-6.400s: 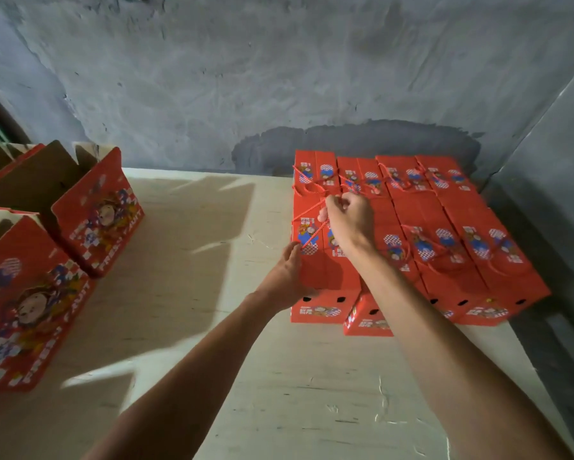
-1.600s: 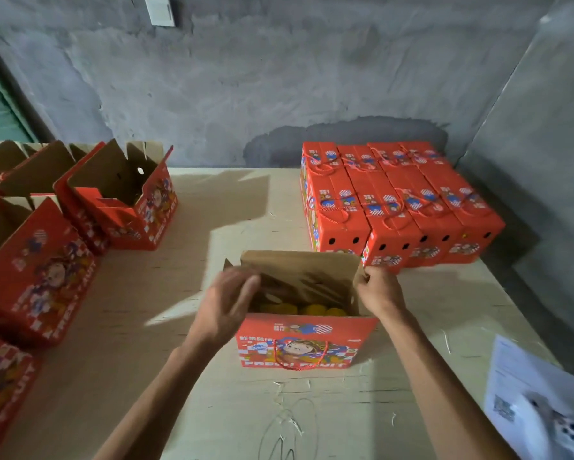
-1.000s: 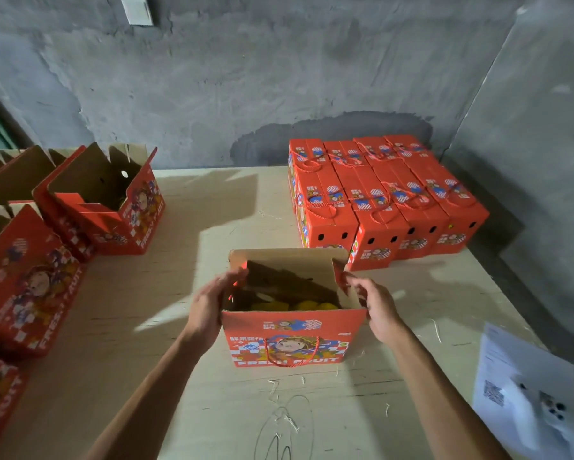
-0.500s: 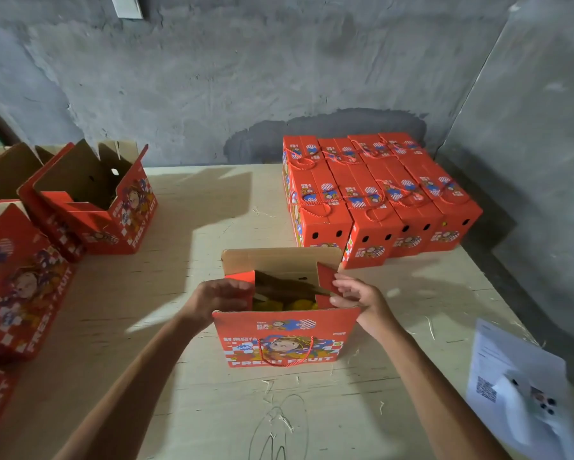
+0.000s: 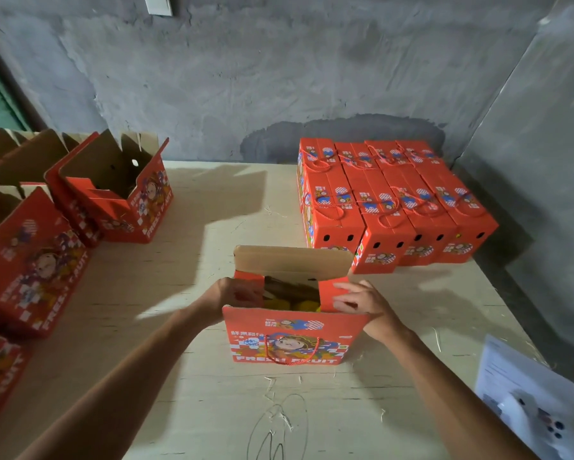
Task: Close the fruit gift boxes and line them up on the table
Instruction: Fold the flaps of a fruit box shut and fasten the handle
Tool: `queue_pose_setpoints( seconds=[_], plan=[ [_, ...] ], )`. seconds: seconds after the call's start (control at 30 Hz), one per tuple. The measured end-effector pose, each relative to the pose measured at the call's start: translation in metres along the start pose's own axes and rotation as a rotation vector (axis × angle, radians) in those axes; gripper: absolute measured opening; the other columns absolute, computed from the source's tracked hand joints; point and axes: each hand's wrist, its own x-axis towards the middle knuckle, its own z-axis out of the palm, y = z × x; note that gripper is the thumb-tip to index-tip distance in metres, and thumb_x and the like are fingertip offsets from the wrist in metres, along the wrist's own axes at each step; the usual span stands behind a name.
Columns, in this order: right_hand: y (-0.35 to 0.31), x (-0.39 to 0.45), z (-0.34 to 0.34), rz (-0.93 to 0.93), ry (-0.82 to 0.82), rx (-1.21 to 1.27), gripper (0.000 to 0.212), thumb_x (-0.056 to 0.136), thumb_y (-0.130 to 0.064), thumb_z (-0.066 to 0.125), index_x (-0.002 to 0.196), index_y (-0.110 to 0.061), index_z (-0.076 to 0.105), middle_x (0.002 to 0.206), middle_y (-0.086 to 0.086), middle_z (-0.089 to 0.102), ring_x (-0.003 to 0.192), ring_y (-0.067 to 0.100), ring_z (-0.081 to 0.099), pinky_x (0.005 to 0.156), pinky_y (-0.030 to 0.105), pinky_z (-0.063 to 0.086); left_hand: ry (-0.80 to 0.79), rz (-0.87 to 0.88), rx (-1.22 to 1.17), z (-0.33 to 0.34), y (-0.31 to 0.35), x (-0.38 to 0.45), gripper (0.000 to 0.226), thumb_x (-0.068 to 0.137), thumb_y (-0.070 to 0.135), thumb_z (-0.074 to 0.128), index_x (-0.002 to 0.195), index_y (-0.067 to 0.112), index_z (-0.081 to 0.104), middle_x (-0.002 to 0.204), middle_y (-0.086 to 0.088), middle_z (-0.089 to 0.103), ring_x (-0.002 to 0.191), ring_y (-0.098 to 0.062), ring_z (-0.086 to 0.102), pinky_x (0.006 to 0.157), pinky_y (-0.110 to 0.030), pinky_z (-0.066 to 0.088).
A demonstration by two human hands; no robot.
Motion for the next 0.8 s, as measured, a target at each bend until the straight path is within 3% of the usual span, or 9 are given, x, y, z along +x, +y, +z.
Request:
queue_pose_setpoints(
  seconds=[0.1, 0.17, 0.27, 0.33, 0.4, 0.47, 0.6, 0.7, 0.8],
  plan=[
    [-0.002, -0.009, 0.009, 0.035, 0.159, 0.128, 0.019, 0.096, -0.033, 0.070, 0.101, -0.020, 0.083, 0.138, -0.002, 0.064, 0.117, 0.018, 0.051, 0.098, 0.041, 0.047, 0.052, 0.115, 0.076, -0.004, -0.007, -0.019, 0.014, 0.090, 0.019, 0.077, 0.103, 0.017, 0.082, 0.126, 0.014, 0.066, 0.114, 0.007, 0.062, 0.091, -0.022, 0.056],
    [-0.008, -0.016, 0.015, 0.163, 0.233, 0.353, 0.015, 0.093, -0.028, 0.075, 0.091, -0.015, 0.081, 0.134, -0.003, 0.064, 0.120, 0.017, 0.056, 0.095, 0.030, 0.048, 0.016, 0.097, 0.133, -0.009, -0.007, -0.031, 0.027, 0.096, 0.011, 0.069, 0.120, 0.022, 0.077, 0.139, 0.012, 0.060, 0.129, 0.005, 0.053, 0.106, -0.023, 0.048],
    [-0.006, -0.030, 0.018, 0.186, 0.265, 0.447, 0.004, 0.092, -0.010, 0.075, 0.095, -0.010, 0.078, 0.134, -0.002, 0.065, 0.122, 0.017, 0.063, 0.092, 0.019, 0.053, -0.095, -0.031, 0.188, -0.015, -0.010, -0.050, 0.066, 0.097, -0.006, 0.053, 0.150, 0.033, 0.047, 0.147, 0.007, 0.056, 0.134, -0.010, 0.055, 0.109, -0.031, 0.049],
    [-0.005, -0.035, 0.014, 0.158, 0.259, 0.475, 0.028, 0.091, 0.010, 0.068, 0.109, -0.011, 0.076, 0.137, -0.003, 0.063, 0.124, 0.018, 0.064, 0.094, 0.026, 0.057, -0.137, -0.090, 0.186, -0.017, -0.005, -0.063, 0.088, 0.087, -0.003, 0.059, 0.157, 0.038, 0.025, 0.145, 0.019, 0.053, 0.132, -0.005, 0.056, 0.106, -0.024, 0.049],
    [-0.008, -0.039, 0.014, 0.216, 0.249, 0.516, 0.049, 0.091, 0.023, 0.056, 0.120, -0.013, 0.073, 0.143, -0.006, 0.060, 0.129, 0.015, 0.059, 0.089, 0.023, 0.059, -0.103, -0.049, 0.054, -0.009, -0.001, -0.071, 0.086, 0.088, 0.008, 0.073, 0.158, 0.027, 0.028, 0.141, 0.023, 0.056, 0.130, 0.001, 0.056, 0.106, -0.017, 0.045],
    [-0.011, -0.044, 0.017, 0.240, 0.225, 0.516, 0.057, 0.093, 0.025, 0.045, 0.127, -0.014, 0.071, 0.147, -0.010, 0.056, 0.134, 0.008, 0.052, 0.085, 0.012, 0.055, -0.015, -0.065, -0.131, 0.004, 0.005, -0.077, 0.075, 0.092, 0.028, 0.078, 0.155, 0.019, 0.038, 0.137, 0.017, 0.064, 0.125, -0.003, 0.062, 0.105, -0.023, 0.049],
    [-0.012, -0.048, 0.021, 0.216, 0.203, 0.561, 0.053, 0.098, 0.018, 0.042, 0.130, -0.016, 0.069, 0.150, -0.016, 0.053, 0.136, 0.000, 0.047, 0.085, 0.005, 0.049, 0.106, -0.224, -0.333, 0.019, 0.014, -0.077, 0.060, 0.098, 0.068, 0.050, 0.148, 0.034, 0.049, 0.134, 0.020, 0.065, 0.124, -0.004, 0.062, 0.105, -0.033, 0.051],
    [-0.011, -0.049, 0.024, 0.241, 0.220, 0.670, 0.055, 0.098, 0.017, 0.038, 0.126, -0.020, 0.069, 0.147, -0.017, 0.055, 0.132, -0.008, 0.050, 0.086, 0.005, 0.048, 0.212, -0.256, -0.247, 0.027, 0.017, -0.076, 0.052, 0.102, 0.071, 0.030, 0.142, 0.045, 0.053, 0.132, 0.022, 0.065, 0.123, -0.001, 0.060, 0.104, -0.035, 0.050],
    [-0.020, -0.049, 0.032, 0.303, 0.318, 0.866, 0.053, 0.098, 0.010, 0.035, 0.123, -0.020, 0.071, 0.139, -0.008, 0.064, 0.130, 0.009, 0.058, 0.091, 0.017, 0.052, 0.317, -0.334, -0.265, 0.037, 0.021, -0.074, 0.057, 0.103, 0.072, 0.023, 0.131, 0.041, 0.062, 0.117, 0.015, 0.072, 0.112, -0.007, 0.067, 0.096, -0.042, 0.054]
  ],
)
